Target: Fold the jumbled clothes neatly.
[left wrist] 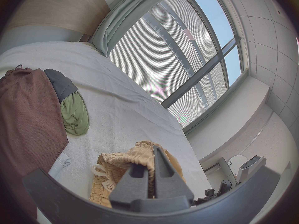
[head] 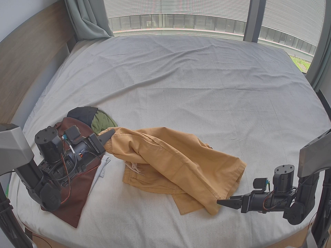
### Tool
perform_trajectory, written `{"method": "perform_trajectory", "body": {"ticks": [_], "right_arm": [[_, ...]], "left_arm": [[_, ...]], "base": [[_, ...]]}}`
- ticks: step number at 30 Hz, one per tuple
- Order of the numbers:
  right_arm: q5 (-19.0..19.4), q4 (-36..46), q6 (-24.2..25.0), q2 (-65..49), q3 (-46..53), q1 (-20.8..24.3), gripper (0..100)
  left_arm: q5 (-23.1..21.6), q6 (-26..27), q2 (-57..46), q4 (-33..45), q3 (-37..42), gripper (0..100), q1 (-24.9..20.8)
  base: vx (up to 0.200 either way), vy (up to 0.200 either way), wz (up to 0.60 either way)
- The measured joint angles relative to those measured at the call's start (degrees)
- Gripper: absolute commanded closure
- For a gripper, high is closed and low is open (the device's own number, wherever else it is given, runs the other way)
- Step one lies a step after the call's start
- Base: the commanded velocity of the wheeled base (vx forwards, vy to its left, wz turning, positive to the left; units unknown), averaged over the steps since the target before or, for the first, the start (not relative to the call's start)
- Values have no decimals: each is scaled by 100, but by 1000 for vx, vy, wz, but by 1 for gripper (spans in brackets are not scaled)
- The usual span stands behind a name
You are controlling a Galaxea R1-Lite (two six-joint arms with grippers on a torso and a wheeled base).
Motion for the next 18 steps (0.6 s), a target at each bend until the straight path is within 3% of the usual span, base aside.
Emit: {"method": "perform_trajectory", "body": {"ticks": [9,18], "right_arm": [[-9,-74,213,490,-41,107,0],[-55,-69,764,683,-451,297,0]], "left_arm": [[0,1,0,0,-9,100,2],[0,1,0,0,-16,100,10]], "base": [[0,0,0],[0,0,0]]}}
